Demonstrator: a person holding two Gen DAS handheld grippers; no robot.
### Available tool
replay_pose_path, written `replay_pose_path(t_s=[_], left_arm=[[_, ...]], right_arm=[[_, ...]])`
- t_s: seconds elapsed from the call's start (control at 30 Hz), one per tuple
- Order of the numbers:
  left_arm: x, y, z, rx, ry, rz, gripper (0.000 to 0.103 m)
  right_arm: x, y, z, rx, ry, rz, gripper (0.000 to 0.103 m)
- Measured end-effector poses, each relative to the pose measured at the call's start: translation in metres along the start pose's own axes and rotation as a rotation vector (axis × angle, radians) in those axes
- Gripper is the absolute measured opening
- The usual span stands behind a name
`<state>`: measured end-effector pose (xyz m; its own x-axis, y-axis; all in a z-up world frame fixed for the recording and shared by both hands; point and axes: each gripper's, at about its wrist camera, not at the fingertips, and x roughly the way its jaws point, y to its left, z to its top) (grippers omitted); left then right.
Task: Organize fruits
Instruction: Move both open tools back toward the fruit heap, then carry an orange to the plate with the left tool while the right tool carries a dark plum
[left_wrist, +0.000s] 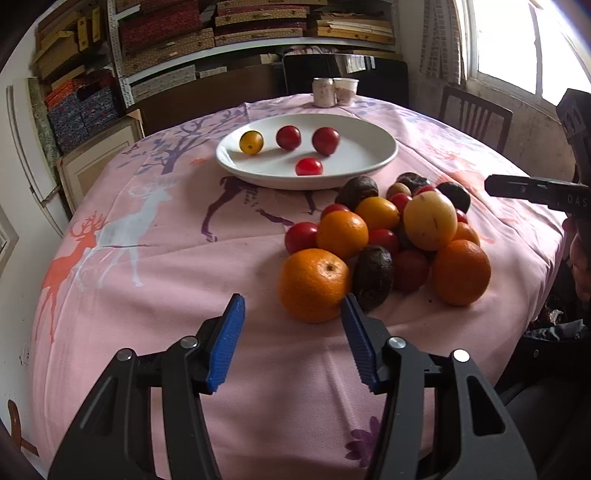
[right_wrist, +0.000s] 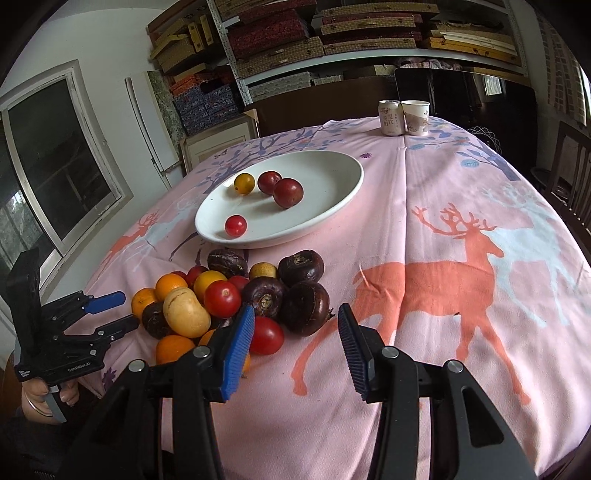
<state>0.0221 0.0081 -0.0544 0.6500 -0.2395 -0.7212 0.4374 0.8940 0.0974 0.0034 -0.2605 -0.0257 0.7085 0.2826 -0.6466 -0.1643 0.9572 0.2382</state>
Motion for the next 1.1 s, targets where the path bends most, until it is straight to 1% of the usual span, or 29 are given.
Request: replay_pose_path(t_s=[0.07, 0.13, 0.2, 0.33, 0.37, 0.47, 0.53, 0.7, 0.77, 0.8, 0.83, 0.87, 0.9, 0.93, 1.03, 1.1], left_arm=[[0.007, -0.005, 0.000, 0.014, 0.013, -0.011, 0.052], [0.010, -0.007, 0.002, 0.033, -0.004, 0.012, 0.052], [0.017, -0.001, 0.005, 0.020, -0.009, 0.038, 0.054], [0.029, 0.014, 0.011, -0.046, 0.003, -0.002, 0.052], [0.029, 0.016, 0.010, -0.058, 0.004, -0.035, 0.046], [0.024, 0.016, 0.006, -0.068, -0.013, -0.035, 0.045], [0.015, 0.016, 0.003, -0.085, -0.026, -0.055, 0.045], [-0.010, 0.015, 0.000, -0.087, -0.076, -0.064, 0.045], [-0.015, 0.013, 0.000, -0.082, -0.086, -0.061, 0.045], [-0.017, 0.012, 0.000, -0.079, -0.089, -0.053, 0.045], [-0.018, 0.012, 0.000, -0.079, -0.090, -0.048, 0.045], [-0.019, 0.012, 0.001, -0.084, -0.090, -0.046, 0.045], [-0.019, 0.013, 0.001, -0.091, -0.089, -0.047, 0.045], [-0.019, 0.014, 0.002, -0.100, -0.091, -0.047, 0.045], [-0.022, 0.018, 0.007, -0.118, -0.100, -0.043, 0.045], [-0.023, 0.019, 0.015, -0.128, -0.114, -0.044, 0.045]], right_arm=[[-0.003, 0.001, 0.000, -0.002, -0.001, 0.003, 0.047], [-0.005, 0.002, -0.001, -0.004, -0.006, -0.002, 0.048], [-0.005, 0.001, -0.001, -0.004, -0.003, -0.007, 0.048], [0.002, -0.002, -0.004, -0.004, 0.019, -0.010, 0.048], [0.004, -0.002, -0.005, -0.005, 0.028, -0.010, 0.048], [0.011, -0.002, -0.008, -0.010, 0.049, -0.014, 0.048], [0.015, -0.003, -0.007, -0.009, 0.052, -0.029, 0.048], [0.034, -0.011, 0.006, 0.031, 0.064, -0.034, 0.048], [0.047, -0.016, 0.008, 0.062, 0.091, -0.017, 0.048], [0.054, -0.018, 0.008, 0.087, 0.114, 0.010, 0.046], [0.058, -0.020, 0.007, 0.107, 0.123, 0.055, 0.034], [0.056, -0.019, 0.006, 0.108, 0.108, 0.053, 0.033], [0.052, -0.017, 0.006, 0.095, 0.083, 0.042, 0.026], [0.048, -0.015, 0.006, 0.084, 0.067, 0.037, 0.023], [0.032, -0.016, 0.011, 0.082, 0.010, 0.027, 0.023], [0.022, -0.020, 0.018, 0.085, -0.013, 0.035, 0.023]])
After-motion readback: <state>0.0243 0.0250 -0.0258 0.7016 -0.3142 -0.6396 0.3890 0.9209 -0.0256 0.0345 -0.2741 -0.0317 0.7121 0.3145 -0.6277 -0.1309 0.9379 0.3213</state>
